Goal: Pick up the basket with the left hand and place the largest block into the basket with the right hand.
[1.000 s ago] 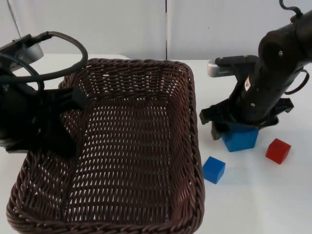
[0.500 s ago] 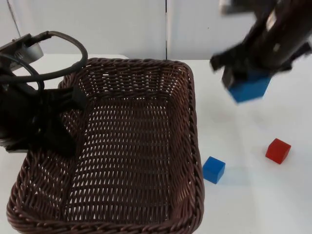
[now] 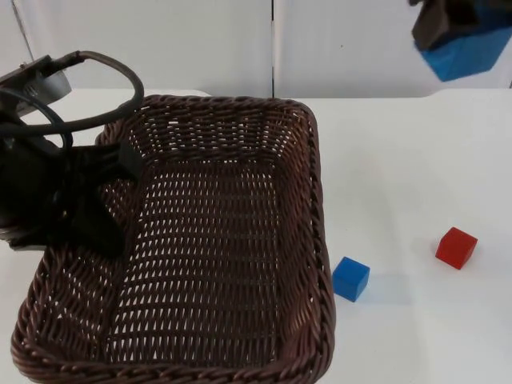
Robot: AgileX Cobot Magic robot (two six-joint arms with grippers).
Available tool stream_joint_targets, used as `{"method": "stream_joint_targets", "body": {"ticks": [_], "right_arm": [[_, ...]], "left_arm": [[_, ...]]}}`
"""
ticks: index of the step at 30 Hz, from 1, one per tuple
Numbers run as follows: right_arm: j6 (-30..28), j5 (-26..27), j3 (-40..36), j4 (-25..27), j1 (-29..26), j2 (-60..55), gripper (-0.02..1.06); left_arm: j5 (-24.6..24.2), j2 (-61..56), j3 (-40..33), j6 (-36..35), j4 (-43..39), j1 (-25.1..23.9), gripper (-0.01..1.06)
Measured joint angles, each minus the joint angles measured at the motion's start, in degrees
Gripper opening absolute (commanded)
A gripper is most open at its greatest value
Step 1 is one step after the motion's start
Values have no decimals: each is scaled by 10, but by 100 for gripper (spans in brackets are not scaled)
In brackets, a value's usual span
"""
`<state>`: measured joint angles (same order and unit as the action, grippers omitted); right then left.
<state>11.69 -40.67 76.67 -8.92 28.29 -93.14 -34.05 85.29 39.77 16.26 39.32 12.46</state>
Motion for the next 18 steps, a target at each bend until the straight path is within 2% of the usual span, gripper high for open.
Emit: {"method": "stream_joint_targets", "body": {"ticks": [13,16,18], "right_arm": [[-22,-20,0,1,0,3,0],[-38,-20,0,15,0,3,0],[-68,-20,0,44,0,3,0]], "left_arm": [[0,0,0,0,0,0,0],[0,0,0,0,0,0,0],[0,0,0,0,0,0,0]]}}
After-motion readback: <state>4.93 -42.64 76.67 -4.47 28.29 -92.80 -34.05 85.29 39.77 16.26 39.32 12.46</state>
